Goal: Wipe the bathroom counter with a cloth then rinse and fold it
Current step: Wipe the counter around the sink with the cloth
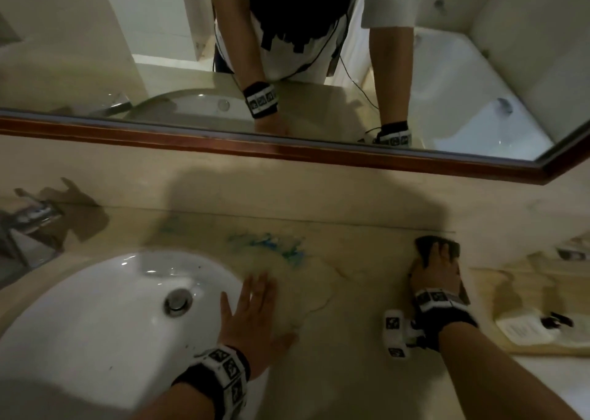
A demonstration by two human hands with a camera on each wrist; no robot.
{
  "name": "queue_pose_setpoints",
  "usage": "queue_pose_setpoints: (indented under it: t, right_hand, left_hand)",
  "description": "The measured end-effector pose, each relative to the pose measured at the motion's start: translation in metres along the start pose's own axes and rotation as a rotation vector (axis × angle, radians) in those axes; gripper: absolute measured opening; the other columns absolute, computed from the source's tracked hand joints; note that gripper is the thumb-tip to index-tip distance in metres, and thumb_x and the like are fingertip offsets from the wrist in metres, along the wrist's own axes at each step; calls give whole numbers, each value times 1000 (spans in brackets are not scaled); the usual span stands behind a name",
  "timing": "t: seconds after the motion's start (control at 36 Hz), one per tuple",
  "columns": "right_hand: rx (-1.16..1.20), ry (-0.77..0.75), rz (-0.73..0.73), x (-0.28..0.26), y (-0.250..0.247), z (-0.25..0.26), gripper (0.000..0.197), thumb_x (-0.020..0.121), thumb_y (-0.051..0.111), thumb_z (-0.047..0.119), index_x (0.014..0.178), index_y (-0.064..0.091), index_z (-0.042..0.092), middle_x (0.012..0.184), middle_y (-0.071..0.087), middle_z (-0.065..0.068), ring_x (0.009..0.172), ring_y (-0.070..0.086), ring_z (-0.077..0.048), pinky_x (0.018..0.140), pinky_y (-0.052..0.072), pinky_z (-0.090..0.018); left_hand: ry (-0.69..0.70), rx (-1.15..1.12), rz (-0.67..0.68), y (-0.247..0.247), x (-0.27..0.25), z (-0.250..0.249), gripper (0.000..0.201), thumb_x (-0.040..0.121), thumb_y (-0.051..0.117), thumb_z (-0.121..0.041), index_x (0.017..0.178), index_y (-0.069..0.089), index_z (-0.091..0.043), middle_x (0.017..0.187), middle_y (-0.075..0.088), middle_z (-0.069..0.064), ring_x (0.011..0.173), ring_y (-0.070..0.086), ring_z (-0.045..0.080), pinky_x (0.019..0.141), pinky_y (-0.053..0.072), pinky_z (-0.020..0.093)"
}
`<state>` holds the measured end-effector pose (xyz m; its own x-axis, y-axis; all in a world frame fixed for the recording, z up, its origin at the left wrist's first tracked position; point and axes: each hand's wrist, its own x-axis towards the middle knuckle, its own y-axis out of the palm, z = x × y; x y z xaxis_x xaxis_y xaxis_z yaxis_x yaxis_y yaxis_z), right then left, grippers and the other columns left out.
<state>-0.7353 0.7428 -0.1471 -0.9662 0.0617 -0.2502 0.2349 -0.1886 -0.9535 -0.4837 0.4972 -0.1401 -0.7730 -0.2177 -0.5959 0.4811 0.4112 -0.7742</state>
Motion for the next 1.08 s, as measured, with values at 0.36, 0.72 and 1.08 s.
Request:
queue_pose_setpoints:
  t: [0.36,0.72,1.08]
  right_hand:
    - [29,-603,316,-56,11,53,68,90,45,-3,149,22,21,159,10,3,147,8,-20,120,8,-29]
    - [619,-33,11,-14,-58,-31,44,98,37,3,126,57,30,127,55,-14,87,55,-27,69,50,-37]
    - [113,-54,187,11,-10,16,70,96,42,41,151,6,16,160,-4,-5,147,0,-30,119,10,-47]
  left_hand:
    - [-8,8,7,1,2,-1,102,56,-3,-87,131,-41,-30,142,-48,-7,129,-41,13,113,-15,54]
    - [25,-16,49,-6,-4,1,130,45,20,-99,136,-39,-27,141,-50,-7,131,-42,16,113,-14,55]
    - [50,-14,21,-1,-2,3,128,58,37,-94,138,-39,-28,140,-51,-8,132,-44,20,113,-14,55]
